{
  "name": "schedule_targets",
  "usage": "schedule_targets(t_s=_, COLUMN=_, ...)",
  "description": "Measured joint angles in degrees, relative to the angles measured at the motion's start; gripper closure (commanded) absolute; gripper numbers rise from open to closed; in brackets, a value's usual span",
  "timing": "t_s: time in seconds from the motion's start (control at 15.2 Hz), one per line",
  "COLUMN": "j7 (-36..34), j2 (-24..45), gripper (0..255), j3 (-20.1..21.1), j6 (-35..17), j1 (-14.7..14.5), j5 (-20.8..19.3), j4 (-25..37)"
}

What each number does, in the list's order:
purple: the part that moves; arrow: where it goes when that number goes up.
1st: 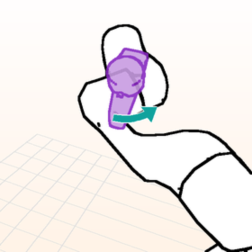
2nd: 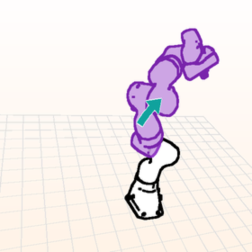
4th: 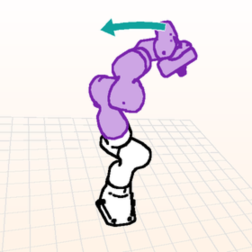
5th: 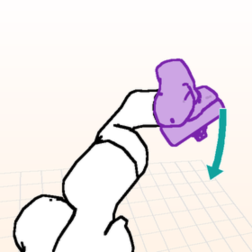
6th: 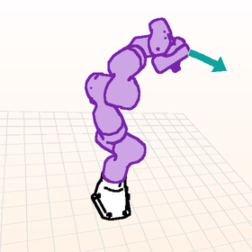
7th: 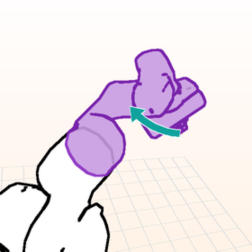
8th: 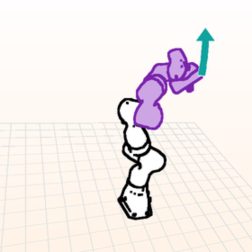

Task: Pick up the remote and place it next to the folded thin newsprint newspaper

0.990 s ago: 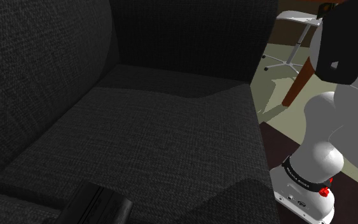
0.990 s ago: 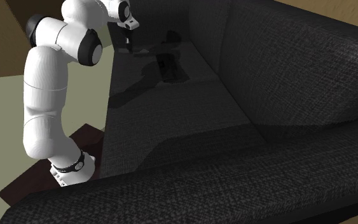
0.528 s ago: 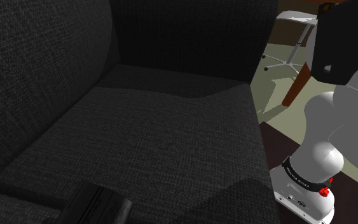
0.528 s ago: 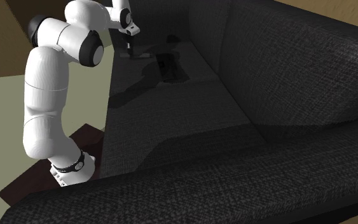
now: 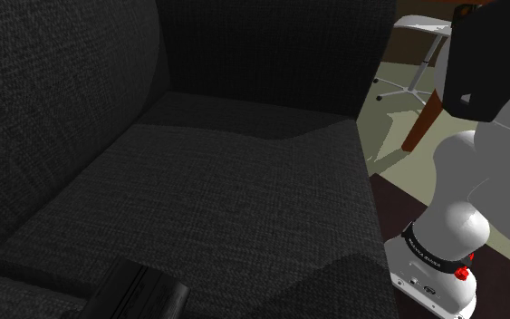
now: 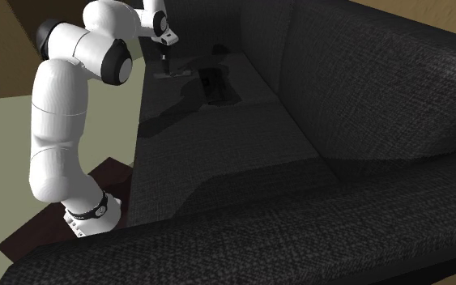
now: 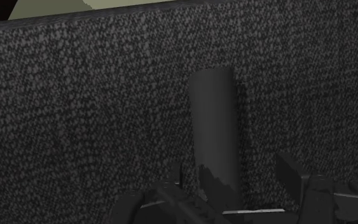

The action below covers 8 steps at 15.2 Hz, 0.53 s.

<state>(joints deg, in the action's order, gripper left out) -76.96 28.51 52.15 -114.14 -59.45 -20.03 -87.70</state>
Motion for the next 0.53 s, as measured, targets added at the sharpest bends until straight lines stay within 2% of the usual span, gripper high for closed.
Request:
schedule_targets(t_s=0.26, j7=0.0, j2=0.0, gripper=0, j3=0.0, j6=0.0, j1=0.0, j5=0.0, j4=0.0)
schedule_targets(t_s=0.53, j7=0.9, j2=-1.6, gripper=0, j3=0.9, j6=4.2, j1=0.5, j5=1.5, j4=3.2)
